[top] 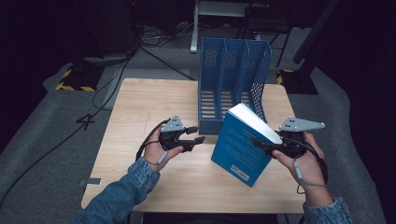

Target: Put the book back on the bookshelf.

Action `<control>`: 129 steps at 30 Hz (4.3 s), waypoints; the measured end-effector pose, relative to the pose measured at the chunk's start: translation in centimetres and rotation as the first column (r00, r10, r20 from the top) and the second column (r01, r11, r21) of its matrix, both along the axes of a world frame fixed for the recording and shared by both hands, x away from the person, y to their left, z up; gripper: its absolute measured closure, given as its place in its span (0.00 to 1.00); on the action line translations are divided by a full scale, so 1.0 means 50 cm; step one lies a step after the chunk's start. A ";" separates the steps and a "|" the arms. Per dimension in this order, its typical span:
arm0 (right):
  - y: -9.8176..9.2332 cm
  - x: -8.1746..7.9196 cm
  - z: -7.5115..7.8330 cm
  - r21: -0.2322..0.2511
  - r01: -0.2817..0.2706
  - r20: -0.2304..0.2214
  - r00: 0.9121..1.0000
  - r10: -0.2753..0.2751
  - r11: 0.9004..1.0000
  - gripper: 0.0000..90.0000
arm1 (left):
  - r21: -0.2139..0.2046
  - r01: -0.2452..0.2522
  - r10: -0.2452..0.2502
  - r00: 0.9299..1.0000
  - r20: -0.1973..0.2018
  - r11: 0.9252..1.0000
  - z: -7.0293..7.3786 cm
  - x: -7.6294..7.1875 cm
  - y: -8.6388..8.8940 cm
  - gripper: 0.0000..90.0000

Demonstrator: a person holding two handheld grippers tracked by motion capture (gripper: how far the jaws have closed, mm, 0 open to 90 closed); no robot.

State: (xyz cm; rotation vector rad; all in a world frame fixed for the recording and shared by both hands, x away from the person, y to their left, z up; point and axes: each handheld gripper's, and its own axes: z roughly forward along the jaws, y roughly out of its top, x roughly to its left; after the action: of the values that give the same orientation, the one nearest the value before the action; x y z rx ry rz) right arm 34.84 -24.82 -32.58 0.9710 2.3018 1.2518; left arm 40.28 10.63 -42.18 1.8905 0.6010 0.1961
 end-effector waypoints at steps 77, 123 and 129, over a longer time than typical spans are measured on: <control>0.149 0.114 0.171 -0.265 -0.005 -0.208 0.977 -0.052 0.964 0.67 | 0.210 -0.306 0.334 0.935 -0.116 0.929 -0.100 0.057 0.168 0.47; 0.234 0.341 0.361 -0.251 0.154 -0.191 0.960 -0.204 0.956 0.67 | 0.382 -0.372 0.434 0.896 -0.089 0.846 -0.163 0.106 0.235 0.25; 0.253 0.378 0.356 -0.260 0.202 -0.183 0.950 -0.254 0.944 0.67 | 0.383 -0.371 0.434 0.896 -0.090 0.846 -0.163 0.106 0.235 0.25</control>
State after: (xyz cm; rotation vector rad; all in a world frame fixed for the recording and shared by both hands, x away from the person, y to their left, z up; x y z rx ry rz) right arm 53.74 -12.15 -14.77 1.2945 2.3440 0.7891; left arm 45.56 22.39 -50.33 2.1233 1.1528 0.4432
